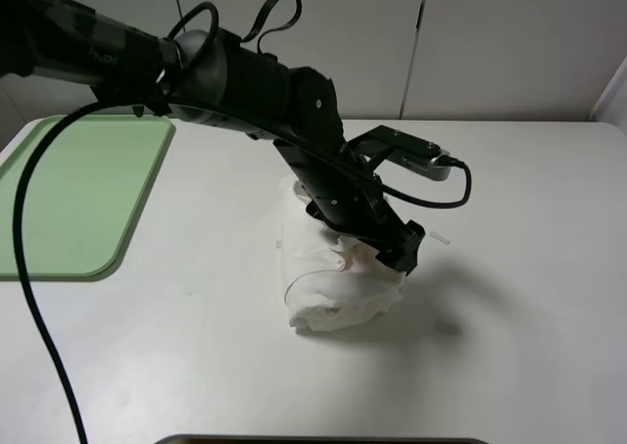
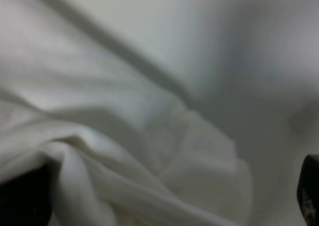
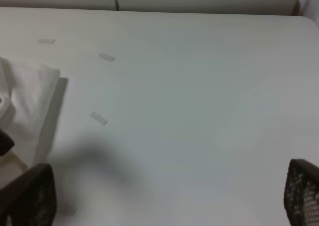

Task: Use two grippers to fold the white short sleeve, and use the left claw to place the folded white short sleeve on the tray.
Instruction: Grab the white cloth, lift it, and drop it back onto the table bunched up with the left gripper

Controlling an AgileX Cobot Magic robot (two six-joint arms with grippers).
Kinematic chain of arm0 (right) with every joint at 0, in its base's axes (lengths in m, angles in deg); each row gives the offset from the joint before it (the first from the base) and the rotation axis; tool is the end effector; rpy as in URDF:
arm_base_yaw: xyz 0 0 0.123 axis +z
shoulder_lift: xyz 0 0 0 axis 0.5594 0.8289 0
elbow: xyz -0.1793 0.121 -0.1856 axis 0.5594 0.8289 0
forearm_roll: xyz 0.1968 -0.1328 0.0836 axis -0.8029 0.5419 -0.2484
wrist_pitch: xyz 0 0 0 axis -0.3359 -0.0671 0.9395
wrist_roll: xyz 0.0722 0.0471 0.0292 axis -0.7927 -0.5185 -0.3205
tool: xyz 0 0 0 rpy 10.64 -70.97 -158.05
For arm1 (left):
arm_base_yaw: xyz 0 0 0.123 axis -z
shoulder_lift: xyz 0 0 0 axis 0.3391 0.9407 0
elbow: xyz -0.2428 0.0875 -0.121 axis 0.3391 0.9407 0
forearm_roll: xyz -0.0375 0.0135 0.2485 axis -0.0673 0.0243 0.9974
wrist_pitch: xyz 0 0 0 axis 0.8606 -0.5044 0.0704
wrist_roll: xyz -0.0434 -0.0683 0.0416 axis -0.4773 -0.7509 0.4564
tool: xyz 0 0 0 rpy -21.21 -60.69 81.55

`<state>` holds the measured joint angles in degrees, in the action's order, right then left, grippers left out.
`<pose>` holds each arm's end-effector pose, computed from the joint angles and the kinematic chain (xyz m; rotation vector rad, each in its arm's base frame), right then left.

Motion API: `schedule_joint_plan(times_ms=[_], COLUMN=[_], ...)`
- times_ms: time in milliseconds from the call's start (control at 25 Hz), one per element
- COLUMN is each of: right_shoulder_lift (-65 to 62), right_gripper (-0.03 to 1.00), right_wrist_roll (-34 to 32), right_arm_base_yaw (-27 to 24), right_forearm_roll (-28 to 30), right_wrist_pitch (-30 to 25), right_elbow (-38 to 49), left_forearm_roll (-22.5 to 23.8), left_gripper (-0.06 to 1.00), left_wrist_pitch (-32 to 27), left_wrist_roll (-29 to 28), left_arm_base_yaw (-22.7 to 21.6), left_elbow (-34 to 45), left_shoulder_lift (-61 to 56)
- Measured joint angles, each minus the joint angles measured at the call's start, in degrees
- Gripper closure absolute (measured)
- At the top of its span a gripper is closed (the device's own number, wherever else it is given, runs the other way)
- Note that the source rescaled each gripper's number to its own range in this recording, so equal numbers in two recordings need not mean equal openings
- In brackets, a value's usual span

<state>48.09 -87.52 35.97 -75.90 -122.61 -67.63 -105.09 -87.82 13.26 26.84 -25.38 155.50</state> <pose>-0.0040 -0.0002 0.2804 -0.0129 1.9981 0.0354 0.2933 -0.3359 0.1334 1.0606 2.4700 -0.5392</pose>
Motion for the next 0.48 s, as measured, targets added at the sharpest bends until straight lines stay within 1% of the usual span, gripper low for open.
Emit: schedule_joint_plan(times_ms=[160, 280, 320, 360, 480], right_shoulder_lift=[0.0, 0.0, 0.0, 0.0, 0.0], right_gripper=[-0.03, -0.03, -0.03, -0.03, -0.03], right_wrist_roll=[0.0, 0.0, 0.0, 0.0, 0.0], right_arm_base_yaw=[0.0, 0.0, 0.0, 0.0, 0.0], right_forearm_roll=[0.0, 0.0, 0.0, 0.0, 0.0], right_wrist_pitch=[0.0, 0.0, 0.0, 0.0, 0.0], right_elbow=[0.0, 0.0, 0.0, 0.0, 0.0], left_forearm_roll=[2.1, 5.0, 5.9, 5.9, 8.8], left_gripper=[-0.05, -0.05, -0.05, -0.05, -0.05], left_wrist_pitch=[-8.0, -14.8, -16.5, -16.5, -22.0], left_wrist_roll=[0.0, -0.6, -0.9, -0.9, -2.0], left_arm_base_yaw=[-0.1, -0.1, -0.1, -0.1, -0.1], left_elbow=[-6.7, -13.1, -15.1, -15.1, -19.5], left_shoulder_lift=[0.0, 0.0, 0.0, 0.0, 0.0])
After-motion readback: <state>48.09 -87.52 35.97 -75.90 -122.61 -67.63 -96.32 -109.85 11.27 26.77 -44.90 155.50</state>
